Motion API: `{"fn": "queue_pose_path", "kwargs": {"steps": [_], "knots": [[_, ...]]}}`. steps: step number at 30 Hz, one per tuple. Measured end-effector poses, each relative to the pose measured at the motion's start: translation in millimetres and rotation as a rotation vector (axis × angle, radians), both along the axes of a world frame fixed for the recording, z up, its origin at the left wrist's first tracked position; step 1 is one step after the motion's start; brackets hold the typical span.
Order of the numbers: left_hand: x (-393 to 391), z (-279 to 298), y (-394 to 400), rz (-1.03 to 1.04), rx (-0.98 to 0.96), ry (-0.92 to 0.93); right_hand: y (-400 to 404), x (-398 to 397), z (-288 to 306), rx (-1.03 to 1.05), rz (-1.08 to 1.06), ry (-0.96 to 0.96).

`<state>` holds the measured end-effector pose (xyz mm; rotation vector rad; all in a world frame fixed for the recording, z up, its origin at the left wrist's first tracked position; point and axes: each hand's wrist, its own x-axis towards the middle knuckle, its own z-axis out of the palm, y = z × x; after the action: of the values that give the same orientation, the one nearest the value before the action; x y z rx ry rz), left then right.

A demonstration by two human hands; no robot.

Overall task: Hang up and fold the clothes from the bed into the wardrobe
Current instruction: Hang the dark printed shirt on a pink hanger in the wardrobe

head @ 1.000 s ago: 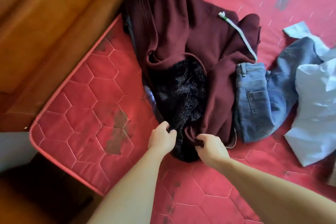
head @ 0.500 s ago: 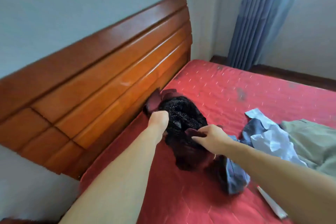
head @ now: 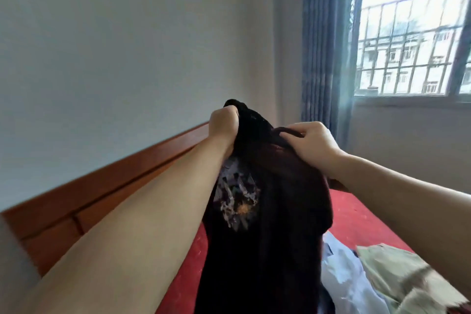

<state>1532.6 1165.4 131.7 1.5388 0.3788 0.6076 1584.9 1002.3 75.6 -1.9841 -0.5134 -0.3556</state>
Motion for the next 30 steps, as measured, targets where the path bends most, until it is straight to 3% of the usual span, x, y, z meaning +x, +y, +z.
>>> {"fn": "queue_pose_path", "kwargs": {"steps": [9, 14, 16, 19, 22, 24, 28, 30], "knots": [[13, -54, -103, -0.392, -0.039, 0.177, -146, -24, -30, -0.385, -0.501, -0.267], [34, -105, -160, -0.697, 0.094, 0.261, -229, -36, -55, -0.570, -0.696, -0.232], [41, -129, -189, -0.789, 0.138, 0.272, -260, -44, -62, -0.520, -0.750, -0.127], [46, -158, -234, -0.954, 0.200, 0.351, -303, -61, -70, -0.283, -0.807, 0.050], [51, -166, -277, -1.105, 0.316, 0.379, -339, -82, -68, -0.134, -0.822, 0.100], [50, -163, -309, -1.175, 0.406, 0.317, -358, -98, -65, -0.193, -0.763, 0.133], [34, -154, -384, -1.401, 0.714, 0.013, -389, -129, -55, -0.206, -0.691, 0.127], [19, -150, -419, -1.584, 0.753, 0.071, -406, -144, -43, -0.130, -0.637, 0.122]]}}
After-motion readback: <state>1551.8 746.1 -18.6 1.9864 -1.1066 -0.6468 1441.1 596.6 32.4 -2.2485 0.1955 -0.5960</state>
